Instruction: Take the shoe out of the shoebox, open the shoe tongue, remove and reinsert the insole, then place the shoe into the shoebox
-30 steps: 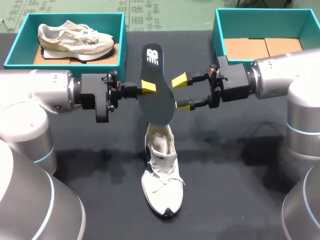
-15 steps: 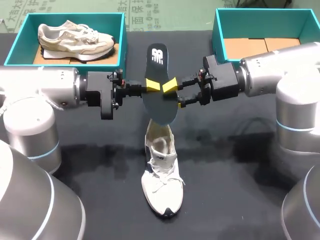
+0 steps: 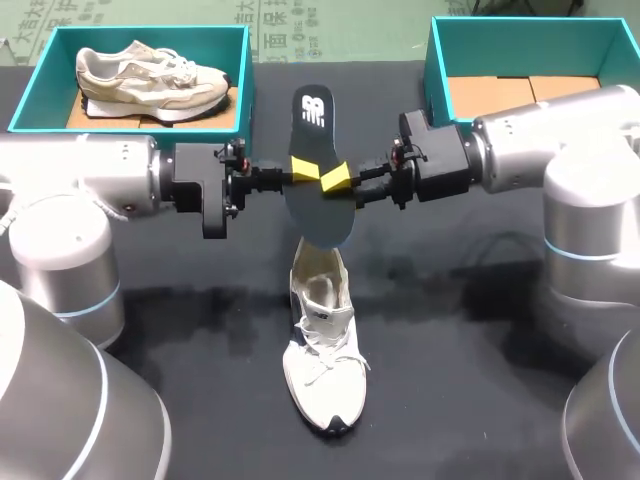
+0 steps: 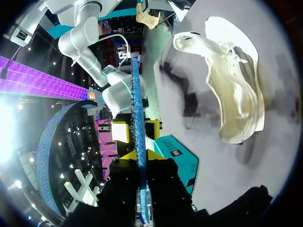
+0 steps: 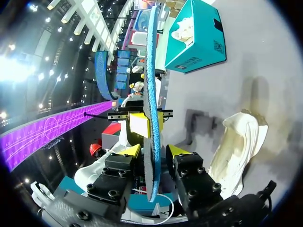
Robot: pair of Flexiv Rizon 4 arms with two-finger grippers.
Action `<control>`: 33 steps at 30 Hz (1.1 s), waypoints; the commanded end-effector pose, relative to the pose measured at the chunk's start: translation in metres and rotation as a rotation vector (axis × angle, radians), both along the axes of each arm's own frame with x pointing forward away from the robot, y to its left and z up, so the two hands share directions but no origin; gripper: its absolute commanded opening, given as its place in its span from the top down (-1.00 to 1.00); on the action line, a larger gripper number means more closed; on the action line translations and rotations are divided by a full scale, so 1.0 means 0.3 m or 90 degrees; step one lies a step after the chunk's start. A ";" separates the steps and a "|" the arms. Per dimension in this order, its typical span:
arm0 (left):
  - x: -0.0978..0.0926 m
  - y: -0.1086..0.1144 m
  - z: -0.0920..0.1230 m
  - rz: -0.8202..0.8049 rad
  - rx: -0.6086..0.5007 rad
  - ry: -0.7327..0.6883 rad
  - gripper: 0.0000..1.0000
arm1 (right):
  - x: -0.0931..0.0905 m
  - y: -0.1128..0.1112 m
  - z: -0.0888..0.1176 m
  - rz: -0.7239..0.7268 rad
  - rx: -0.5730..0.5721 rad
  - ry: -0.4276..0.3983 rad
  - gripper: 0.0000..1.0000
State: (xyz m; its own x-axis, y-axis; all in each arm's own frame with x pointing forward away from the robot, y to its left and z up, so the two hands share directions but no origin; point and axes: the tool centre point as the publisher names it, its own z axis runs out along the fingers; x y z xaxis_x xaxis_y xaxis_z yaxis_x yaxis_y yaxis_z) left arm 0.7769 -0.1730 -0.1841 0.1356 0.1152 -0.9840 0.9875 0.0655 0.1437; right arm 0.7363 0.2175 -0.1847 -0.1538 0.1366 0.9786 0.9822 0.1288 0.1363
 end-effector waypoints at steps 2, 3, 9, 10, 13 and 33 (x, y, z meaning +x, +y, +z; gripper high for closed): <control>0.001 -0.006 -0.006 -0.002 -0.001 -0.002 1.00 | 0.006 0.010 -0.002 0.002 -0.002 0.000 0.39; 0.001 -0.006 -0.006 -0.001 -0.001 -0.003 1.00 | 0.006 0.011 -0.002 0.002 -0.002 0.001 0.42; 0.002 -0.007 -0.007 0.000 -0.002 -0.005 1.00 | 0.004 0.012 -0.003 0.002 -0.001 0.002 0.50; 0.002 -0.007 -0.007 0.000 -0.002 -0.005 1.00 | 0.004 0.012 -0.004 0.002 0.000 0.002 0.51; 0.004 -0.007 -0.008 0.001 -0.003 -0.007 1.00 | 0.003 0.013 -0.004 0.003 0.001 0.003 0.50; 0.013 -0.016 -0.010 0.006 0.001 -0.007 1.00 | -0.005 0.023 -0.010 0.014 0.010 0.000 1.00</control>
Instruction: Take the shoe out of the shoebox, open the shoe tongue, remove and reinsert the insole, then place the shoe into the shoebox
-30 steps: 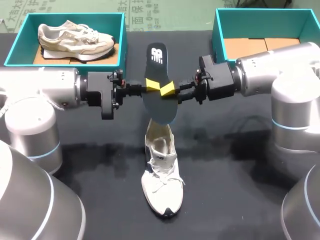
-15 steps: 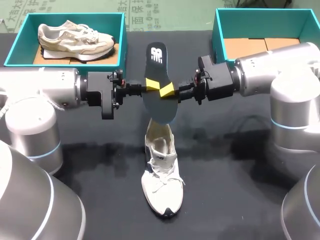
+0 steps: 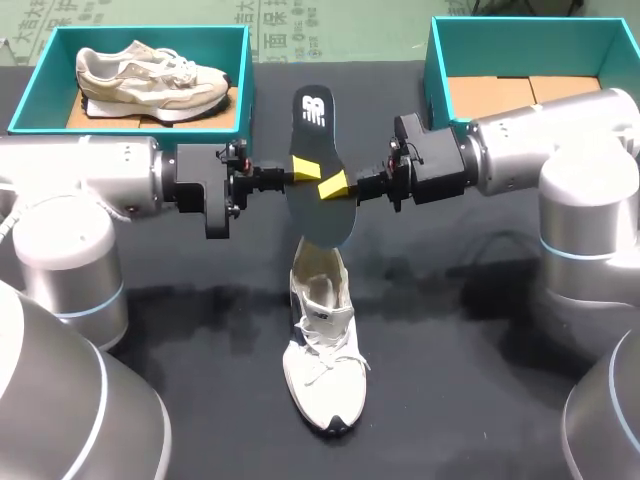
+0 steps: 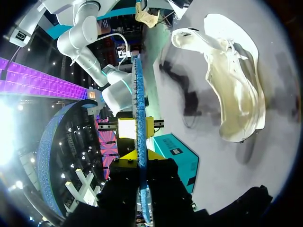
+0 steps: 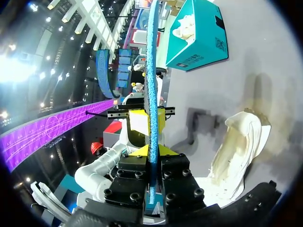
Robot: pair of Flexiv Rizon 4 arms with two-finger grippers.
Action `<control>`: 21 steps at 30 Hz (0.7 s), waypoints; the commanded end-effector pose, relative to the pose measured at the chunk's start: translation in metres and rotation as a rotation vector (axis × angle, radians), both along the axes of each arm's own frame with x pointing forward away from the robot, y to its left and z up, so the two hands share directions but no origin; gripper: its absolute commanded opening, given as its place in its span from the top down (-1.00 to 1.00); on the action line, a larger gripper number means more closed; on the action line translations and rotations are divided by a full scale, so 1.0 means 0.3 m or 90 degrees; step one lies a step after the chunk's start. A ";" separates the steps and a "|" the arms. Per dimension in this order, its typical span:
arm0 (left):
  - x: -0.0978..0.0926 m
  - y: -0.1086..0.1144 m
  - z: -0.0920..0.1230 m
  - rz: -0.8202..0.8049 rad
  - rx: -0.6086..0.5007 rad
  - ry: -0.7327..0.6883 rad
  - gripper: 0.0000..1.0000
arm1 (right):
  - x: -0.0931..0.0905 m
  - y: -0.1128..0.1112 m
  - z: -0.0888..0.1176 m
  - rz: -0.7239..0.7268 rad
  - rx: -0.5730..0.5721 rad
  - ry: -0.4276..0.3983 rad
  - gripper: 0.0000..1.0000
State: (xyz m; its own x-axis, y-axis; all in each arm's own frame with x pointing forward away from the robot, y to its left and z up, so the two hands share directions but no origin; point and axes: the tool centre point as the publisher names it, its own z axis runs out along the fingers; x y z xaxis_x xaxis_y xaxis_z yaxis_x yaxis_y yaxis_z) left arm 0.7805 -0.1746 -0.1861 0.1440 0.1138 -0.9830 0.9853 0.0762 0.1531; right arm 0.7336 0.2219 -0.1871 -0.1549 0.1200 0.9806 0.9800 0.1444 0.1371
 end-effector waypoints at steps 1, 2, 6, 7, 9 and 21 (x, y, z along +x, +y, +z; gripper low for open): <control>0.001 -0.011 -0.004 0.000 0.003 -0.001 1.00 | 0.004 0.008 -0.003 0.003 0.001 -0.001 1.00; 0.001 -0.011 -0.005 -0.001 0.005 -0.002 1.00 | 0.004 0.008 -0.003 0.003 0.002 -0.003 1.00; -0.003 -0.004 -0.007 -0.003 0.013 -0.002 1.00 | -0.001 0.006 -0.005 0.002 0.006 -0.007 1.00; -0.008 0.003 -0.002 -0.003 0.014 -0.001 0.00 | -0.003 0.005 -0.007 0.001 0.007 -0.008 1.00; -0.019 0.024 0.009 -0.002 0.021 0.000 -1.00 | -0.005 0.000 -0.011 -0.001 0.010 -0.010 1.00; -0.066 0.216 0.041 0.029 0.130 0.042 -1.00 | -0.013 -0.023 -0.030 -0.020 0.014 -0.037 1.00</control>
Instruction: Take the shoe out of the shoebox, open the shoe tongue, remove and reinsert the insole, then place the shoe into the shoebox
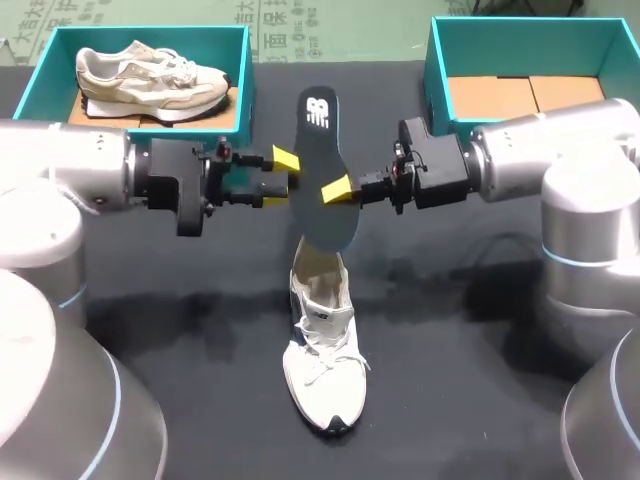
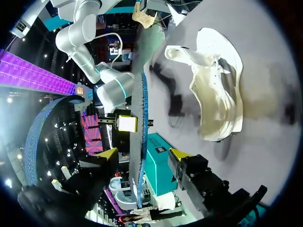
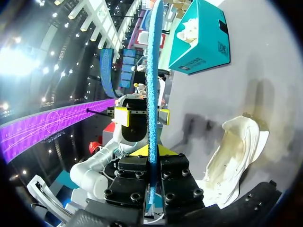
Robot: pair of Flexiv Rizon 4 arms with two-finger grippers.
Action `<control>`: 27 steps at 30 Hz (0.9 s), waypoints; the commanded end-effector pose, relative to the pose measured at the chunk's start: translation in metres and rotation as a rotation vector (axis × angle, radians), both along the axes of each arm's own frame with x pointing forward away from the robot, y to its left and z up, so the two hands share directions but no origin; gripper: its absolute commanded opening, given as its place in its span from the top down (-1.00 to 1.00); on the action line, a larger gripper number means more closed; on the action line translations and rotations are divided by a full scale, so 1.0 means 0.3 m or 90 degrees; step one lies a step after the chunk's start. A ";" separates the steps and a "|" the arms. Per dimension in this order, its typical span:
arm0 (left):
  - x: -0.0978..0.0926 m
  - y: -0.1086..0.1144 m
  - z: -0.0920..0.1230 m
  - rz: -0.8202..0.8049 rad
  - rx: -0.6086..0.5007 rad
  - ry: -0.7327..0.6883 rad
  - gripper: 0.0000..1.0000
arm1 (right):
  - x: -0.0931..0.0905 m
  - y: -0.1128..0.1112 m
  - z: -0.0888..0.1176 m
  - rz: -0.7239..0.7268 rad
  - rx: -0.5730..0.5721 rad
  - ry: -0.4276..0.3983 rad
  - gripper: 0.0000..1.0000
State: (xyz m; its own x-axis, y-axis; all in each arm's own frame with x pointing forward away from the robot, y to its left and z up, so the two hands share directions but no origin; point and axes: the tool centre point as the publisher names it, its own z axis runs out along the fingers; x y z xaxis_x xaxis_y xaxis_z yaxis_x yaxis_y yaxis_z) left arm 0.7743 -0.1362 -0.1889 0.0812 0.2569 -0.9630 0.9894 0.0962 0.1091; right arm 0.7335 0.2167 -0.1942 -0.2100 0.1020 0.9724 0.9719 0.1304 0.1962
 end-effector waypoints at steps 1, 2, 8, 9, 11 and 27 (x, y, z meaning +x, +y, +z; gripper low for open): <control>-0.046 0.088 0.050 0.003 0.039 0.006 -1.00 | -0.012 -0.006 -0.006 -0.013 0.002 0.000 1.00; -0.046 0.088 0.050 0.003 0.039 0.006 -1.00 | -0.012 -0.006 -0.006 -0.013 0.002 0.000 1.00; -0.046 0.088 0.050 0.003 0.039 0.006 -1.00 | -0.012 -0.006 -0.006 -0.013 0.002 0.000 1.00; -0.046 0.088 0.050 0.003 0.039 0.006 -1.00 | -0.012 -0.006 -0.006 -0.013 0.002 0.000 1.00; -0.046 0.088 0.050 0.003 0.039 0.006 -1.00 | -0.012 -0.006 -0.006 -0.013 0.002 0.000 1.00; -0.090 0.163 -0.020 0.228 0.300 0.383 -1.00 | 0.000 -0.012 -0.050 -0.072 0.001 -0.064 1.00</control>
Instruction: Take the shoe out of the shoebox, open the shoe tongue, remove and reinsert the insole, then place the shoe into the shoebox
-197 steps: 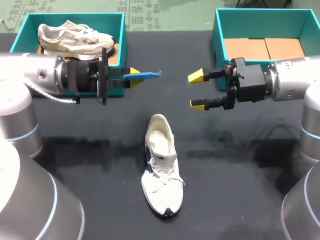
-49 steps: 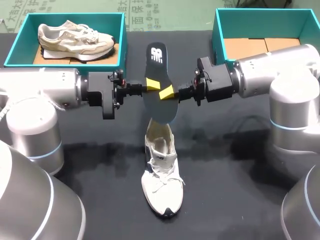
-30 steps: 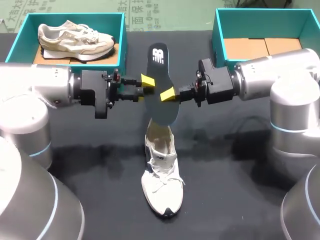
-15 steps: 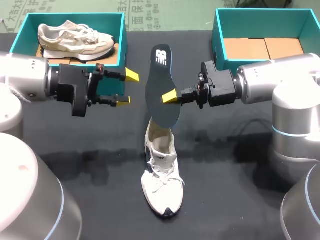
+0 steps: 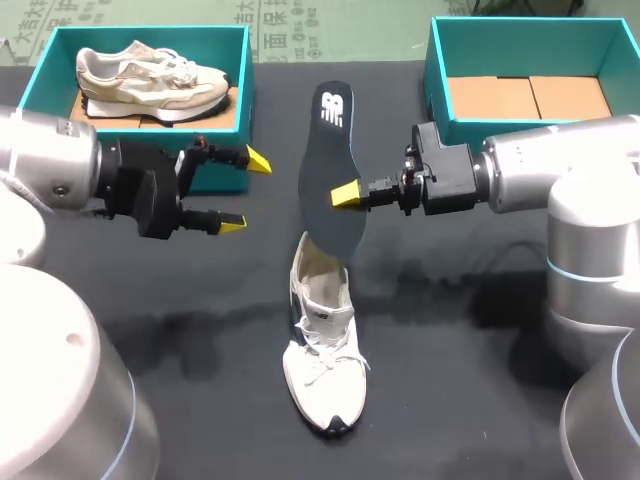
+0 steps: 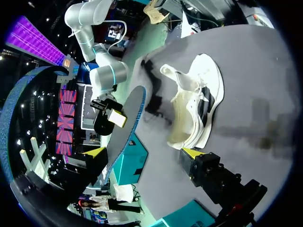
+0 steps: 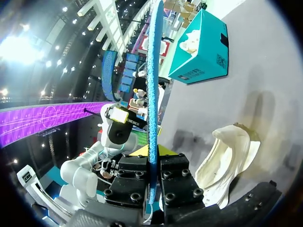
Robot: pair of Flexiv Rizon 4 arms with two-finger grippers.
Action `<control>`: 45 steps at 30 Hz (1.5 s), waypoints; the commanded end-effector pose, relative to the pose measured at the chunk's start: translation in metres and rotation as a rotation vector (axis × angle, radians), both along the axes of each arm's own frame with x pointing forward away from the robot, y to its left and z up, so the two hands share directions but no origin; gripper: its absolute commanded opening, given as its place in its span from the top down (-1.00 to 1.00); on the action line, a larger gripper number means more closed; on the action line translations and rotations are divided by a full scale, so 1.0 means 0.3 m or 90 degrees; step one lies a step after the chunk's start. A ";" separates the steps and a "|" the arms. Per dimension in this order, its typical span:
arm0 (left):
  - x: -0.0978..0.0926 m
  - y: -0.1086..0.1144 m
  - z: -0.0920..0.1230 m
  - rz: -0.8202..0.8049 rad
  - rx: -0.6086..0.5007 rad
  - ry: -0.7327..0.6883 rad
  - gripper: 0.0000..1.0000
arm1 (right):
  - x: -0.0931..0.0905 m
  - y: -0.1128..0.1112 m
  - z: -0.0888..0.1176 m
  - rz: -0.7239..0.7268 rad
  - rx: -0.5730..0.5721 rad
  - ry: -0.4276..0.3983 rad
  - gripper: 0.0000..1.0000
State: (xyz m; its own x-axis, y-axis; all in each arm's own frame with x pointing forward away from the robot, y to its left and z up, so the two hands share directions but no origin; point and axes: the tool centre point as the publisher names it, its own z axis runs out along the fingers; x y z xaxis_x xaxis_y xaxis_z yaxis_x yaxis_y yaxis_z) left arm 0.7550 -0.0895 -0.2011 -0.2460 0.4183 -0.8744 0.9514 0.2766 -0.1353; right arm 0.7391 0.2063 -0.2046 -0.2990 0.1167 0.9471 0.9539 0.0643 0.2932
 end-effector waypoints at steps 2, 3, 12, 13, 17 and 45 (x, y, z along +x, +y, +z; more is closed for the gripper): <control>-0.025 0.008 0.021 0.107 0.175 0.207 -1.00 | -0.019 0.022 -0.015 -0.028 0.001 0.000 1.00; -0.025 0.008 0.021 0.107 0.175 0.207 -1.00 | -0.019 0.022 -0.015 -0.028 0.001 0.000 1.00; -0.027 -0.042 0.001 0.174 0.181 0.287 -1.00 | -0.019 0.022 -0.015 -0.028 0.001 0.000 1.00; -0.022 -0.055 -0.014 0.208 0.196 0.313 -1.00 | -0.021 0.034 -0.023 -0.046 0.003 -0.013 1.00; -0.027 -0.044 -0.051 0.271 0.225 0.429 -1.00 | -0.019 0.062 -0.062 -0.083 -0.002 -0.057 1.00; -0.077 0.011 -0.227 0.397 0.343 0.585 -1.00 | 0.044 0.068 -0.143 -0.121 0.063 -0.182 1.00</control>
State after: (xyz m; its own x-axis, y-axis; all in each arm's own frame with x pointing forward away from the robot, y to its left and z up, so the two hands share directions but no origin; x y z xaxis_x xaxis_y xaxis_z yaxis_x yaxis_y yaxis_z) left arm 0.7273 -0.0801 -0.2586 -0.9665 0.2533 -0.0427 0.2480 0.8768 -0.4119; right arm 0.7503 0.2234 -0.2377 -0.5085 0.1463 0.8485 0.8420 -0.1215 0.5255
